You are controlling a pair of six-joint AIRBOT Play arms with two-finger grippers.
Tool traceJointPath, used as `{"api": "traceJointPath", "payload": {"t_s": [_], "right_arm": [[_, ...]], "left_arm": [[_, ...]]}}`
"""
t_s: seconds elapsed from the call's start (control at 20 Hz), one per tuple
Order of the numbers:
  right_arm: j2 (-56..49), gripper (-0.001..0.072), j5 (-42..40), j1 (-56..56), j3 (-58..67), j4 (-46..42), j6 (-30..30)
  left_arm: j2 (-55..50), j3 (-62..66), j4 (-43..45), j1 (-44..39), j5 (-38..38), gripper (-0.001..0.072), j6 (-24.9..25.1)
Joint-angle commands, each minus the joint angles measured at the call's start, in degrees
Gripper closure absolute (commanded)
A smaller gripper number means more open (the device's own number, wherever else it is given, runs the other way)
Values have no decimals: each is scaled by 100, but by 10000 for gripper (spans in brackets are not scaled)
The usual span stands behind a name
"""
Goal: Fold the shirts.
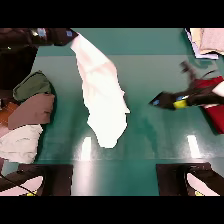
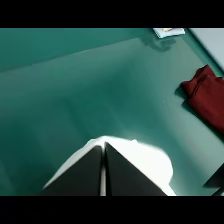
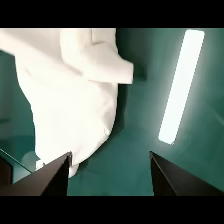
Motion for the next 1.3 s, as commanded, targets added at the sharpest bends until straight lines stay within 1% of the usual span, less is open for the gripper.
{"api": "traceJointPath", "payload": {"t_s": [0.0,0.15,0.35,0.45,0.5,0.55,0.6,0.65,0.7,0.8,0.95,1.1,1.25], "right_arm": [[-691,160,-1335,1281,-654,26,-9],[-1434,160,-1631,1934,-435,22,-9],[-2216,161,-1574,2352,2,26,-7],[-2400,168,-1515,2520,223,22,-9],[-2424,275,-1537,2579,295,2,-9],[-2415,447,-1580,2612,343,-33,-9],[-2415,642,-1565,2608,404,-46,-15],[-2396,697,-1467,2551,501,-107,-31],[-2321,698,-1338,2474,621,-258,-28],[-1945,698,-999,2138,990,-693,4],[-994,698,-579,1220,1797,-1252,236],[-107,699,-227,61,2743,-1276,234],[533,699,138,-960,3687,-1285,229]], "left_arm": [[57,229,243,37,-398,682,26],[57,229,415,37,-625,682,24],[57,229,446,37,-682,682,-17],[59,229,459,37,-682,682,-17],[59,229,466,37,-682,682,-17],[57,229,466,37,-678,682,-17],[59,236,472,37,-634,682,-17],[59,282,518,37,-562,682,-22],[72,404,610,55,-466,682,-50],[101,911,960,166,-313,682,-361],[170,1912,1287,623,-382,682,-638],[481,2304,1285,1106,-643,682,-640],[848,2306,1287,1252,-975,682,-643]]}}
